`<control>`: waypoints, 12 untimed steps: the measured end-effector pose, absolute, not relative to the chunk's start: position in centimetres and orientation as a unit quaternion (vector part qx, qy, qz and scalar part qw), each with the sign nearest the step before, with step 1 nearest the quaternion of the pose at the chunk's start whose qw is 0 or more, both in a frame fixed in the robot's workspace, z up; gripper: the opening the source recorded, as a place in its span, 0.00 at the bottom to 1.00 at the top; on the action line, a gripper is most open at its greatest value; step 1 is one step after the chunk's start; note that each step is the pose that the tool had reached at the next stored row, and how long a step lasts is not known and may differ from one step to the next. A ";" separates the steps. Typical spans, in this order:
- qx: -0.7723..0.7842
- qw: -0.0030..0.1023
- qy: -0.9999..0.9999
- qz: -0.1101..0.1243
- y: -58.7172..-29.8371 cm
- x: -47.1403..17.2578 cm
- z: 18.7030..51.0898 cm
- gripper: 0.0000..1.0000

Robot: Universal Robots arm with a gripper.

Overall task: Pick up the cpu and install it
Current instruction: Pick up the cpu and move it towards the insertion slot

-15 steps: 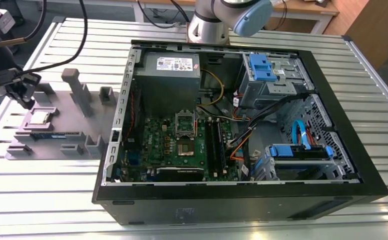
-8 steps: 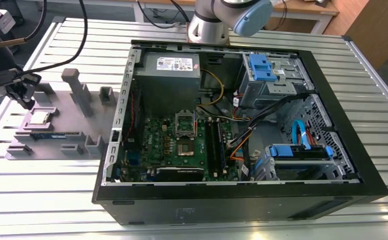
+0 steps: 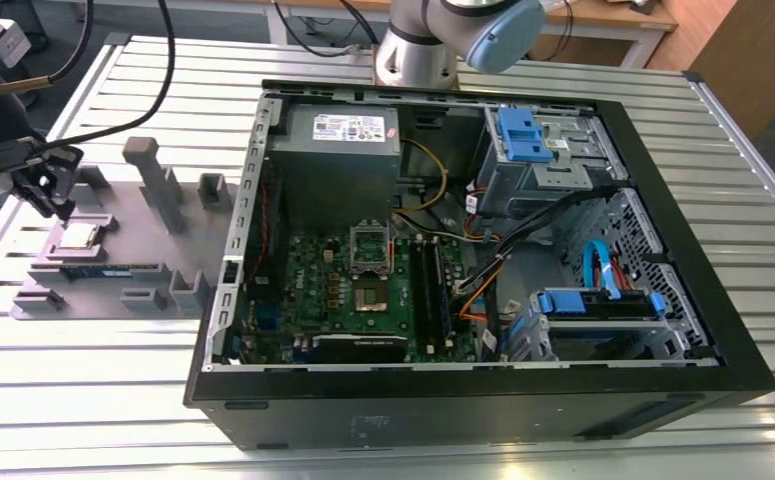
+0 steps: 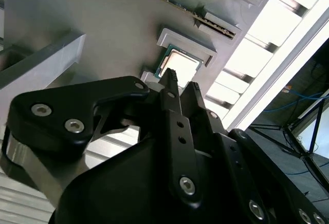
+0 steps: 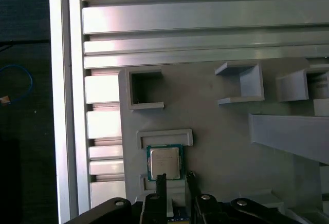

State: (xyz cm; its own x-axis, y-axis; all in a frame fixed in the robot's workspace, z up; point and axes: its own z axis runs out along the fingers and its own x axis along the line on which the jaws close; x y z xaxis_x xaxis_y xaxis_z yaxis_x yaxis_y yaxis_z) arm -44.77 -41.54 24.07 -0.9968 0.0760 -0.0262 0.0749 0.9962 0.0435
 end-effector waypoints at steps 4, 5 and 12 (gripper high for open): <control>0.038 0.014 0.999 0.021 -41.5 -44.8 24.1 0.35; 0.038 0.014 0.999 0.021 -41.5 -44.8 24.1 0.41; 0.038 0.014 0.999 0.021 -41.5 -44.8 24.1 0.59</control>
